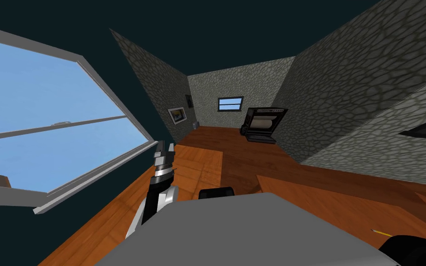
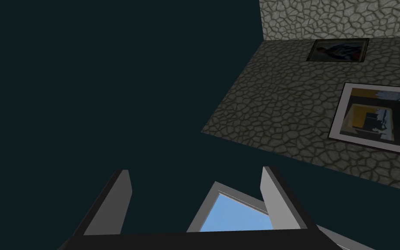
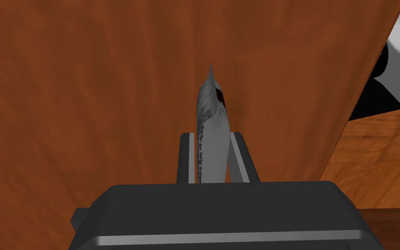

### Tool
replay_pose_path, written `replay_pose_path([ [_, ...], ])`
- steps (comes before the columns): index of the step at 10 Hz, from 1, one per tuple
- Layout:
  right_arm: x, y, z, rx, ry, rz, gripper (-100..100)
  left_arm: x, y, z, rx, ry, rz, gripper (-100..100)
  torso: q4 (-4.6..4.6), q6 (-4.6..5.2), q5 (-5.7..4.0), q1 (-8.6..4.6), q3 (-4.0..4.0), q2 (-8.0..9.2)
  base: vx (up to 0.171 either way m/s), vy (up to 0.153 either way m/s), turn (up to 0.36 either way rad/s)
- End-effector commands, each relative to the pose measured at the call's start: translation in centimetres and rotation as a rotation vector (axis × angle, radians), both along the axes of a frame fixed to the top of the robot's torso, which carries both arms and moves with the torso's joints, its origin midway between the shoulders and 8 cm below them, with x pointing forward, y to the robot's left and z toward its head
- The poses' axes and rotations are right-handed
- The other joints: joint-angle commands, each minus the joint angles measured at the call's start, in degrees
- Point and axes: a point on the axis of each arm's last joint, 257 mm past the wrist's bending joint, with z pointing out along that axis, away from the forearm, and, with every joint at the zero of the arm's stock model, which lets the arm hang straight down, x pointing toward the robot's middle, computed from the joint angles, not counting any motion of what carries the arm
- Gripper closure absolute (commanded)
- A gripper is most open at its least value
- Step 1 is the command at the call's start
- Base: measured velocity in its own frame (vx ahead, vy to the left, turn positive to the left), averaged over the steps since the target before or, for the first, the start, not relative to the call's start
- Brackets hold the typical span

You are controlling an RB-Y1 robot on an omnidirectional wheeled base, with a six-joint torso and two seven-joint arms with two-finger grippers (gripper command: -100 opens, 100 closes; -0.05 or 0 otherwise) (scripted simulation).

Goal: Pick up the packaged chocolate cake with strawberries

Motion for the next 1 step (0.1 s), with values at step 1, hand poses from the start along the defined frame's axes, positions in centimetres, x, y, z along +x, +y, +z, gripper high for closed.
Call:
replay_pose_path([
  [1,0.0,0.0,0.0,0.0,0.0,0.0,0,0.0,0.0,0.0,0.0,0.0,0.0,0,0.0,0.0,0.0,0.0,0.0,0.0,0.0,0.0,0.0],
])
